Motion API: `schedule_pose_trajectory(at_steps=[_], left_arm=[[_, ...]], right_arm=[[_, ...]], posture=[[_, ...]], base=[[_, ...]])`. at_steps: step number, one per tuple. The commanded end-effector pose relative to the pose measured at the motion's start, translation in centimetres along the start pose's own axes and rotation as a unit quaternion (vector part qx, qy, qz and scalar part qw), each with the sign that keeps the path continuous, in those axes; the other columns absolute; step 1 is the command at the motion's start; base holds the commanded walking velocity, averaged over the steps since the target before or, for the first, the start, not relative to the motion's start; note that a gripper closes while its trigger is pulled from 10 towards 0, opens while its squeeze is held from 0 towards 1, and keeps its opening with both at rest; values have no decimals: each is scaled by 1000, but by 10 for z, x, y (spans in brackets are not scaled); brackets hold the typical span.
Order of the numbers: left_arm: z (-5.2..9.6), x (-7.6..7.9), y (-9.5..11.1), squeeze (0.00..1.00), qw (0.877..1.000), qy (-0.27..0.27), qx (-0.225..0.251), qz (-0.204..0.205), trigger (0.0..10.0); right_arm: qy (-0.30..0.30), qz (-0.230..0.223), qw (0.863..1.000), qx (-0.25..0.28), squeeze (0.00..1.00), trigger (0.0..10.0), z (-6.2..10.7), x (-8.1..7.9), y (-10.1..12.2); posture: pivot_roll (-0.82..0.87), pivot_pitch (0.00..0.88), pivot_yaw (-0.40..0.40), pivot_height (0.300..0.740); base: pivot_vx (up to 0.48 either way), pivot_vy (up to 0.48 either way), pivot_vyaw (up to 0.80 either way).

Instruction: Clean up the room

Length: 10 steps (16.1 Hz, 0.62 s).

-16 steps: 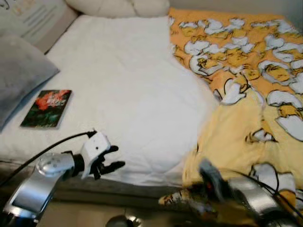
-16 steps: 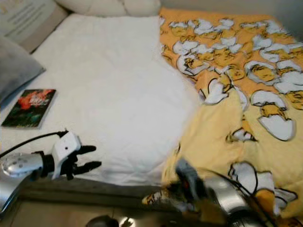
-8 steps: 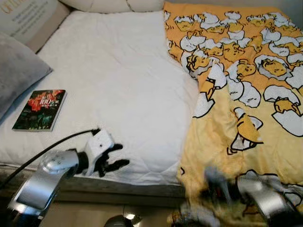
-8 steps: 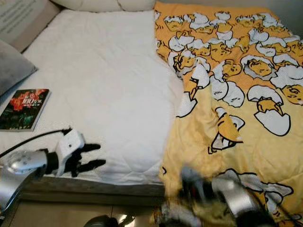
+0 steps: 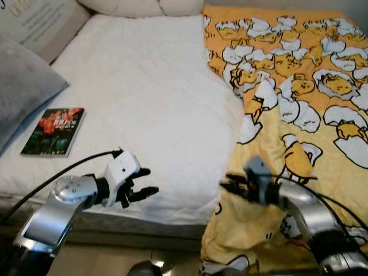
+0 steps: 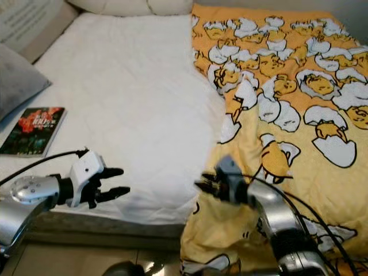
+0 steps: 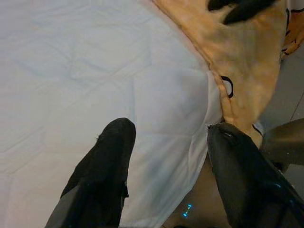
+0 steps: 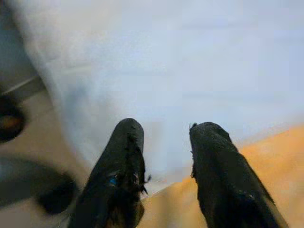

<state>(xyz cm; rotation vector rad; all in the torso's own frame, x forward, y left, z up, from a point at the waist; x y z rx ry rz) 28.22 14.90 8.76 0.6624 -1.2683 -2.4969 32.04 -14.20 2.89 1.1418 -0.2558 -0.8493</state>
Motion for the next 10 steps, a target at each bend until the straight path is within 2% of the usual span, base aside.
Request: schedule_pose_trajectory(at_steps=[1, 3, 5, 6, 7, 8, 10], left_arm=[[0, -1, 2, 275, 1000, -3, 1, -7, 10000], [0, -1, 2, 275, 1000, -3, -1, -10, 10000], [-1, -1, 3, 278, 1000, -4, -1, -10, 10000], [-2, -1, 3, 275, 1000, -5, -1, -10, 10000], [-2, -1, 4, 278, 1000, -6, -1, -10, 10000], [-3, -2, 5, 275, 1000, -7, 0, -11, 10000], [-4, -3, 6, 275, 1000, -9, 0, -12, 10000]], right_arm=[[-22, -5, 1000, 6, 1000, 10000, 1, 7, 0], [-165, -22, 986, -9, 1000, 10000, -5, 39, -1], [-212, -33, 976, -47, 1000, 10000, -11, 45, -14], [-208, -31, 975, -70, 1000, 10000, -16, 41, -23], [-208, -31, 974, -81, 0, 10000, -19, 39, -28], [-208, -41, 972, -104, 0, 10000, -24, 34, -41], [-215, -34, 968, -126, 0, 10000, -25, 32, -49]], posture=[[34, 52, 29, 740], [40, 51, 28, 740], [43, 52, 30, 740], [42, 53, 29, 740], [42, 54, 30, 740], [43, 56, 33, 740], [44, 58, 33, 740]], base=[[0, 0, 0], [0, 0, 0], [0, 0, 0], [0, 0, 0], [0, 0, 0], [0, 0, 0], [0, 0, 0]])
Point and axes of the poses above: a point about 5 cm out from each wrist's last joint towards the gripper, its own z axis pointing back from the gripper into the wrist, its own y axis along the axis of the wrist's last joint, x = y × z, the point moved 5 cm from there along -z, pointing out of the wrist towards the gripper, and after that the axes turned 10 degrees about -z, right-handed, at the moved point
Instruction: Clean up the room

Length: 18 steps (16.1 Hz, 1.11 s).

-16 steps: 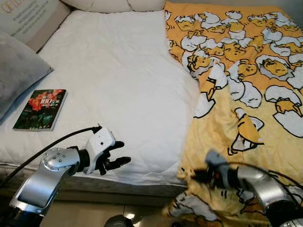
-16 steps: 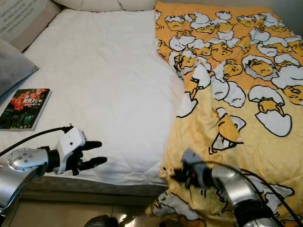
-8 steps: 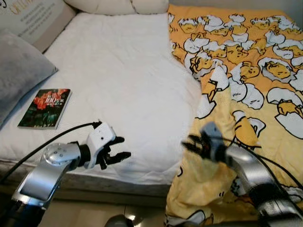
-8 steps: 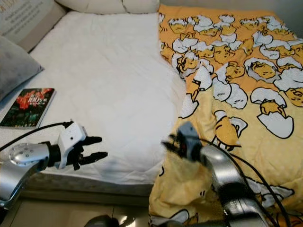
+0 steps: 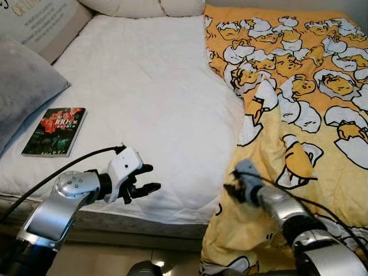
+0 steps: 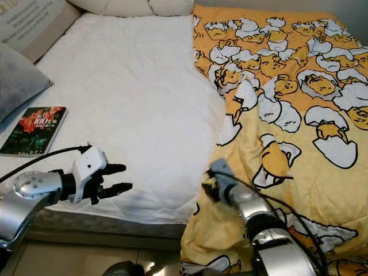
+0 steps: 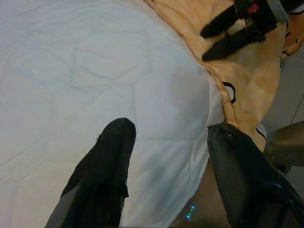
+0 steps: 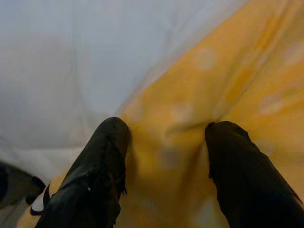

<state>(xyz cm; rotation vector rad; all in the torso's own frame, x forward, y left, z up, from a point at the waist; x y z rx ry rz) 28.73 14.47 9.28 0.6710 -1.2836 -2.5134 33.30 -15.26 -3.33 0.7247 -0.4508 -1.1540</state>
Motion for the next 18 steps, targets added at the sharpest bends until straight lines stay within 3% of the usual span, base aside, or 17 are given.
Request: schedule_pose_trajectory(at_steps=[1, 2, 3, 4, 5, 6, 15, 18], left_arm=[[-1, 0, 0, 278, 1000, -5, -5, -2, 10000], [-1, 0, 1, 275, 1000, -6, -5, -3, 10000], [-1, 1, 1, 275, 1000, -7, -5, -3, 10000], [-1, 1, 1, 275, 1000, -7, -5, -2, 10000], [-1, 1, 1, 275, 1000, -8, -5, -2, 10000], [-1, 2, 0, 278, 1000, -8, -5, -2, 10000], [-1, 2, -2, 278, 1000, -11, -7, -1, 10000], [0, 2, -3, 275, 1000, -9, -7, 0, 10000]], right_arm=[[-20, 12, 1000, -19, 0, 10000, -1, 4, -6], [-34, 19, 999, -28, 0, 9843, -1, 6, -9], [-38, 20, 999, -32, 0, 8824, -2, 6, -11], [-43, 20, 998, -41, 0, 3451, -2, 5, -15], [-43, 20, 998, -42, 0, 2431, -3, 5, -15], [-41, 18, 998, -43, 0, 0, -3, 3, -16], [-27, -13, 999, -32, 0, 0, -4, -1, -17], [34, -37, 999, 1, 0, 0, -3, -12, -7]], posture=[[48, 59, 31, 740], [50, 60, 29, 740], [51, 59, 28, 740], [52, 60, 26, 740], [51, 58, 24, 740], [51, 58, 23, 740], [50, 45, 29, 740], [49, 44, 26, 740]], base=[[0, 0, 0], [0, 0, 0], [0, 0, 0], [0, 0, 0], [0, 0, 0], [0, 0, 0], [0, 0, 0], [0, 0, 0]])
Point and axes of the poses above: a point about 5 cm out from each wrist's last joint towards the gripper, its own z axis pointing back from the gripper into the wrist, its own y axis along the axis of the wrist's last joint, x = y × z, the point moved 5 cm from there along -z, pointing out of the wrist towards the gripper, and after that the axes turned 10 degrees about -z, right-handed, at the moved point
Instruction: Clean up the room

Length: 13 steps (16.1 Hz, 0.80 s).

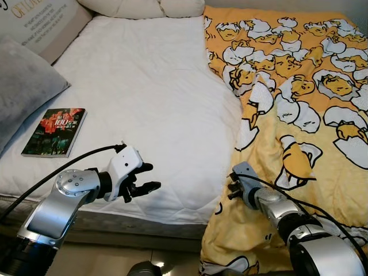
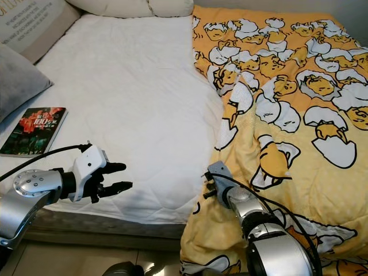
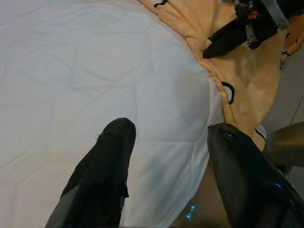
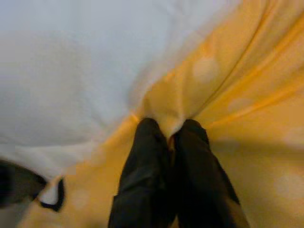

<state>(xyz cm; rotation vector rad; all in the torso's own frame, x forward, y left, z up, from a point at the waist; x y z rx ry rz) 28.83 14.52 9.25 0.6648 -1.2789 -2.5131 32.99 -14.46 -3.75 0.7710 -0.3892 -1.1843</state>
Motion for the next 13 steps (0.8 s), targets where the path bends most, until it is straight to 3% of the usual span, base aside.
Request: schedule_pose_trajectory(at_steps=[1, 2, 3, 5, 7, 10, 11, 13], left_arm=[[0, 3, -3, 275, 1000, -8, -6, -1, 10000], [0, 4, -4, 275, 1000, -8, -6, 0, 10000], [0, 4, -4, 275, 1000, -7, -6, 0, 10000], [1, 4, -5, 275, 1000, -7, -6, 1, 10000], [0, 4, -5, 278, 1000, -7, -6, 2, 10000], [0, 5, -5, 278, 1000, -8, -5, 2, 10000], [0, 5, -5, 275, 1000, -8, -5, 2, 10000], [0, 6, -6, 275, 1000, -9, -5, 2, 10000]], right_arm=[[59, -17, 998, 12, 0, 0, 1, -13, 0], [111, -13, 994, 17, 0, 0, 3, -23, 2], [196, 4, 980, 14, 0, 0, 10, -39, 0], [289, 8, 957, 12, 0, 0, 23, -53, -4], [384, 12, 923, 13, 0, 0, 43, -68, -7], [455, 23, 890, 4, 0, 0, 62, -81, -13], [457, 24, 889, 3, 0, 0, 63, -81, -15], [435, 35, 900, -3, 0, 0, 56, -80, -25]], posture=[[48, 46, 26, 740], [47, 45, 25, 740], [46, 45, 24, 740], [43, 44, 24, 740], [42, 41, 23, 740], [40, 38, 22, 740], [39, 37, 22, 740], [39, 34, 22, 740]], base=[[0, 0, 0], [0, 0, 0], [0, 0, 0], [0, 0, 0], [0, 0, 0], [0, 0, 0], [0, 0, 0], [0, 0, 0]])
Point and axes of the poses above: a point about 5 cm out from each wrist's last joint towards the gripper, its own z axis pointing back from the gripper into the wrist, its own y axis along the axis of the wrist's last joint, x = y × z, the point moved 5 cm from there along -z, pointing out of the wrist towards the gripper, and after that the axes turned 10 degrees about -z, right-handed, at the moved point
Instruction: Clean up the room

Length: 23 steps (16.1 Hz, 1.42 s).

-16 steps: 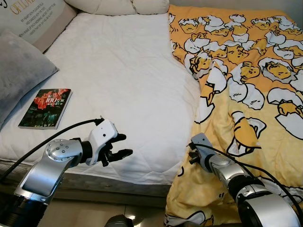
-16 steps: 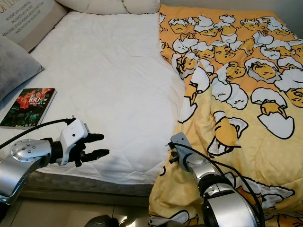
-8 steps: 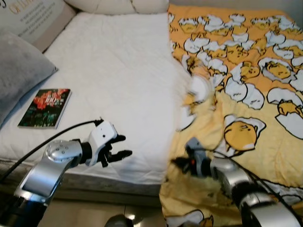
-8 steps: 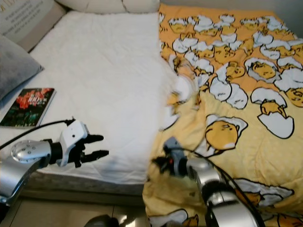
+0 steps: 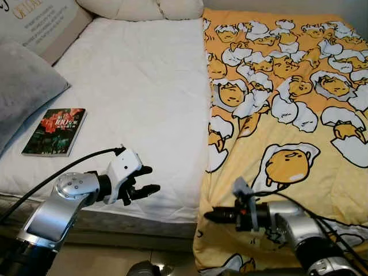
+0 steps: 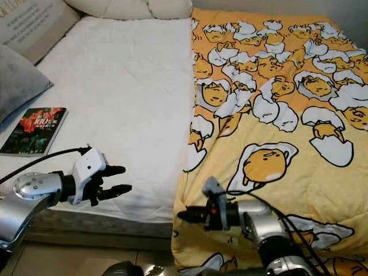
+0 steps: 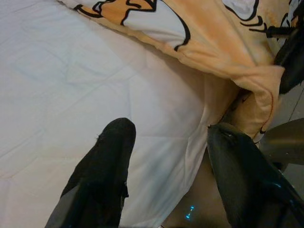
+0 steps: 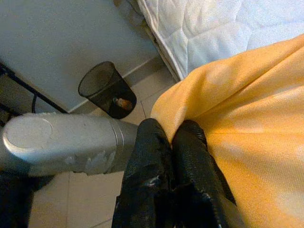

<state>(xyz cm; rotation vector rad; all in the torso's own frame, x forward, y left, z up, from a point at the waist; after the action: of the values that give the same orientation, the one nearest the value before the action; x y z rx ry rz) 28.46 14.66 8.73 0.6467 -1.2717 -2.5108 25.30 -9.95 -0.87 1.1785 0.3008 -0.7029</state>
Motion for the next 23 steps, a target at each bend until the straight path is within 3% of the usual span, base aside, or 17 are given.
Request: schedule_pose_trajectory(at_steps=[1, 2, 3, 7, 8, 9, 10, 11, 12, 13, 14, 16, 18, 20, 22, 23], left_arm=[[-1, 2, -1, 278, 1000, -6, -2, -4, 10000], [-1, 2, -1, 278, 1000, -5, -2, -4, 10000], [-1, 1, -1, 275, 1000, -2, -2, -3, 10000], [-1, 1, -1, 275, 1000, -2, -2, -3, 10000], [-3, -1, 0, 282, 998, 40, 22, 32, 10000], [-3, -6, -2, 286, 989, 111, 53, 84, 10000], [-1, -12, -5, 282, 976, 167, 67, 126, 10000], [1, -16, -8, 286, 967, 198, 69, 143, 10000], [0, -16, -10, 286, 967, 201, 64, 140, 10000], [-1, -14, -11, 286, 969, 201, 58, 136, 10000], [-6, -10, -12, 286, 972, 194, 50, 120, 10000], [-9, -14, -8, 282, 967, 222, 53, 116, 10000], [-5, -23, -4, 282, 954, 269, 61, 121, 10000], [-2, -28, 0, 290, 944, 298, 68, 127, 10000], [-3, -28, 1, 286, 935, 323, 65, 131, 10000], [-3, -28, 0, 286, 932, 331, 65, 135, 10000]], right_arm=[[-7, 3, 1000, -15, 0, 10000, -9, 1, -8], [-60, -17, 998, -19, 0, 10000, -14, 13, -17], [-123, -41, 992, 0, 847, 10000, -16, 26, -17], [-123, -41, 992, 0, 847, 10000, -16, 26, -17], [-170, -49, 981, 79, 1000, 10000, -6, 34, -7], [-187, -31, 966, 175, 1000, 10000, 17, 31, 8], [-192, -11, 955, 228, 1000, 10000, 31, 22, 26], [-193, 7, 950, 246, 1000, 10000, 38, 15, 36], [-208, 13, 949, 237, 35, 10000, 39, 17, 36], [-230, 17, 946, 226, 35, 10000, 40, 23, 34], [-290, 40, 936, 196, 0, 10000, 44, 35, 34], [-333, 49, 911, 237, 0, 10000, 59, 33, 57], [-385, 12, 871, 305, 0, 10000, 81, 34, 75], [-450, 19, 830, 328, 0, 10000, 92, 35, 81], [-465, -34, 813, 350, 0, 10000, 82, 26, 80], [-464, -41, 812, 352, 0, 10000, 79, 23, 80]], posture=[[39, 32, 22, 740], [38, 28, 19, 740], [39, 26, 18, 740], [39, 26, 18, 740], [35, 0, 15, 740], [34, 0, 14, 740], [33, 0, 13, 740], [32, 0, 14, 740], [30, 0, 13, 740], [31, 0, 12, 740], [31, 0, 11, 740], [29, 0, 2, 740], [27, 0, -2, 740], [23, 0, -4, 740], [23, 0, -9, 740], [23, 0, -11, 740]], base=[[0, 0, 0], [0, 0, 0], [0, 0, 0], [0, 0, 0], [0, 0, 0], [0, 0, 0], [0, 0, 0], [0, 0, 0], [0, 0, 0], [0, 0, 0], [0, 0, 0], [0, 0, 0], [0, 0, 0], [0, 0, 0], [0, -375, 0], [0, -398, 0]])
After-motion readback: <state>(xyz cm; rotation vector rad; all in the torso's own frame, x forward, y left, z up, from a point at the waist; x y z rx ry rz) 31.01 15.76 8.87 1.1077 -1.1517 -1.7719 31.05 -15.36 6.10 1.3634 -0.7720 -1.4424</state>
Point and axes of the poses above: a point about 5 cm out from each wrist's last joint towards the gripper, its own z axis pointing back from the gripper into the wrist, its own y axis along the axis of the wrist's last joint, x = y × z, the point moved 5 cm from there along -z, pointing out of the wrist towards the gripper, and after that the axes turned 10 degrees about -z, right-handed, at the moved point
